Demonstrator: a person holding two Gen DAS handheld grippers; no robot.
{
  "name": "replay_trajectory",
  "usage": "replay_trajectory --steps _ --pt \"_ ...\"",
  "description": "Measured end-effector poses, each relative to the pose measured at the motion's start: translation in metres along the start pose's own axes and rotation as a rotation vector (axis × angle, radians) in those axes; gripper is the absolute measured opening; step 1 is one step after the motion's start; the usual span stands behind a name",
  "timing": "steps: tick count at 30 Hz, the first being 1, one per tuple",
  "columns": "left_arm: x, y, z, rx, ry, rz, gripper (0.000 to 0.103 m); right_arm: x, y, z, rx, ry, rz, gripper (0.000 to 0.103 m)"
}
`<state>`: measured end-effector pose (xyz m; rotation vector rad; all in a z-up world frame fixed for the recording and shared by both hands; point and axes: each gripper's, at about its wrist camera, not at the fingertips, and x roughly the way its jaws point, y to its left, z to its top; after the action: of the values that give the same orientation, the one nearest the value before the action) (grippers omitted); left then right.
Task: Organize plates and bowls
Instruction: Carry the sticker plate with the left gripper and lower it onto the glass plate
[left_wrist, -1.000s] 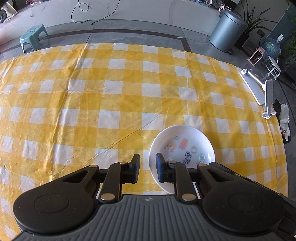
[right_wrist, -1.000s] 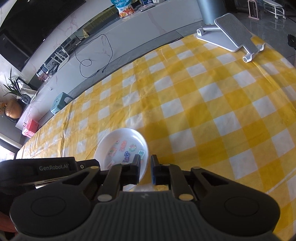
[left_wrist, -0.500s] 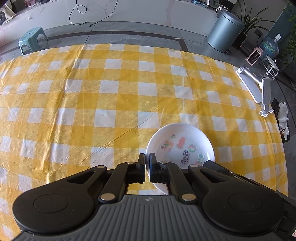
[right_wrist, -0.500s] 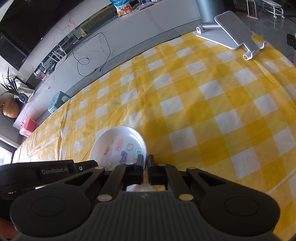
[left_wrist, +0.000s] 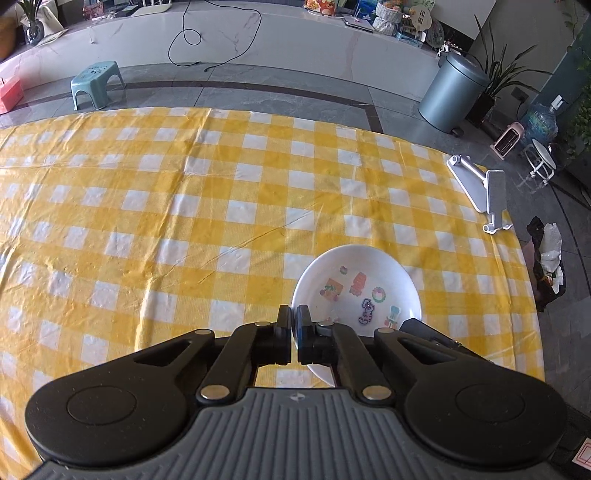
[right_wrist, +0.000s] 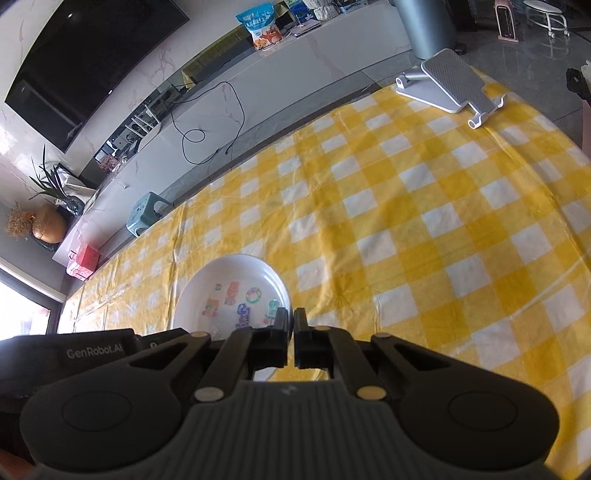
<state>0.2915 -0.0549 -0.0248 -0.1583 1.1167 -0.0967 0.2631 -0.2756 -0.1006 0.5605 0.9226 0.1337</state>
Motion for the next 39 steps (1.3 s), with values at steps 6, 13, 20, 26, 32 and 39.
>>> replay_trajectory --steps 6,13,20,26,32,39 --pt "-0.034 -0.003 -0.034 -0.008 -0.037 -0.014 0.002 -0.036 -0.007 -0.028 -0.001 -0.023 0.039 0.000" --pt "-0.060 -0.014 -0.084 0.035 -0.060 -0.031 0.002 -0.078 -0.031 -0.076 0.062 -0.051 0.085 0.000" --pt "-0.083 -0.020 -0.134 0.067 -0.105 -0.048 0.003 -0.109 -0.047 -0.113 0.071 -0.072 0.092 0.000" --pt "-0.087 -0.013 -0.158 0.028 -0.109 -0.096 0.003 -0.127 -0.053 -0.138 0.036 -0.082 0.074 0.000" --pt "-0.075 -0.001 -0.180 -0.034 -0.089 -0.139 0.003 -0.132 -0.062 -0.149 0.032 -0.056 0.068 0.000" --pt "-0.050 0.006 -0.190 -0.068 -0.029 -0.131 0.003 -0.115 -0.056 -0.152 -0.025 0.002 -0.021 0.000"
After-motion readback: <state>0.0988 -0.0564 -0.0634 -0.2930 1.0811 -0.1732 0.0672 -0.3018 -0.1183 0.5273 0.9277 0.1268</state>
